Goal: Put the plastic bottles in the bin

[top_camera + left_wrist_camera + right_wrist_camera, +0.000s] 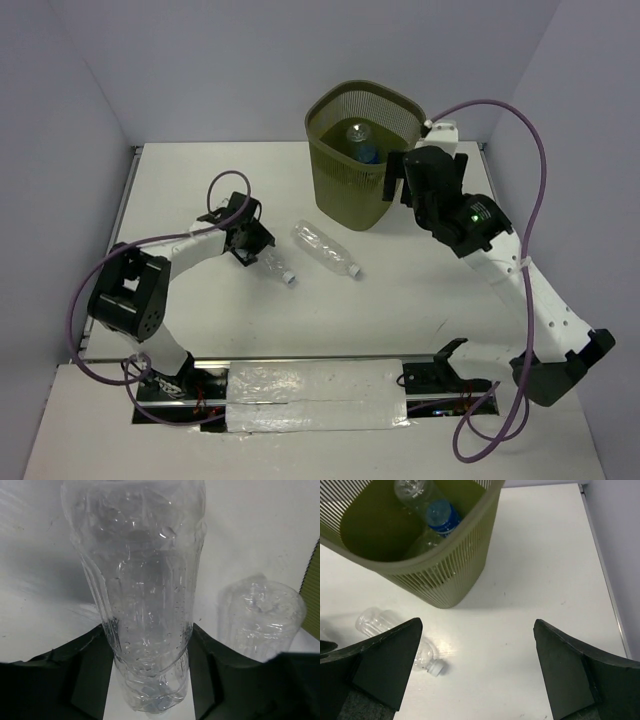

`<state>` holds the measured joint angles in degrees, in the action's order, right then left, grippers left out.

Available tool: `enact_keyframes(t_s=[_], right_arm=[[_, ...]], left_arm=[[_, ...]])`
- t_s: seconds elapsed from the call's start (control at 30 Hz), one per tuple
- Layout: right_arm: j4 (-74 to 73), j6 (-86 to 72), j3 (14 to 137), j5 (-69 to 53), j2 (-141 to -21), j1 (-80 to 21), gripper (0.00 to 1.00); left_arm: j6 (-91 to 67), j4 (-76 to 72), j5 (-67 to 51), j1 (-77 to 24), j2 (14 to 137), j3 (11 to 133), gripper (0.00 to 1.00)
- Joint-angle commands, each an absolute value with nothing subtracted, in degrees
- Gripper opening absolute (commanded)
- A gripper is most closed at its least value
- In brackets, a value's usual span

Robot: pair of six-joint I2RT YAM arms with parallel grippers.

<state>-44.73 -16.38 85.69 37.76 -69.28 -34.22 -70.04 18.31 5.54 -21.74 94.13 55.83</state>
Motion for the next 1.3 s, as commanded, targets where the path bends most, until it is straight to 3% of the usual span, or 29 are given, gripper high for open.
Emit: enact_keyframes(t_s=[0.0,0.13,0.33,0.57,0.7,0.9,1.1,1.13,1.2,1.27], right_arm=[[-46.93,-19.60,84.99,39.37,-64.09,-34.28,1.00],[-49.04,-19.25,86.66,42.09,-61.71,-34.19,1.00],[-43.61,-19.16,83.59,48.60,-53.37,-34.19,1.00],[-44.38,-21.26,81.13,48.96,-49.05,-34.19,1.00],[-49.03,-24.69,78.58,40.38,-47.99,-34.28,1.00],[-55.54,-31.90,68.13,24.72,-45.62,-34.37,1.00],[-56.34,-34.19,61.09,21.97,-43.86,-34.45,1.00],[-55.82,-34.10,60.04,21.71,-43.51,-34.37,1.00],[-53.72,-31.39,58.63,18.91,-43.94,-34.37,1.00],[-52.30,-26.03,58.53,13.22,-46.13,-34.37,0.99]], left_arm=[[-68.82,22.39,11.76,-22.06,90.63,59.84,0.57],[-60.15,28.19,16.51,-22.15,86.24,69.94,0.58],[-46.59,32.69,19.78,-22.76,87.62,102.58,0.60],[-41.57,24.54,8.99,-24.34,96.93,127.50,0.61],[-43.41,21.55,3.96,-26.88,107.92,141.39,0.61],[-46.93,11.70,1.23,-30.58,116.27,145.09,0.65],[-46.76,11.33,2.20,-32.95,121.72,144.40,0.70],[-46.67,11.86,2.55,-33.39,122.16,144.32,0.81],[-46.14,13.00,2.20,-34.45,123.13,144.49,0.95],[-45.62,13.80,1.85,-35.06,122.79,144.40,0.99]])
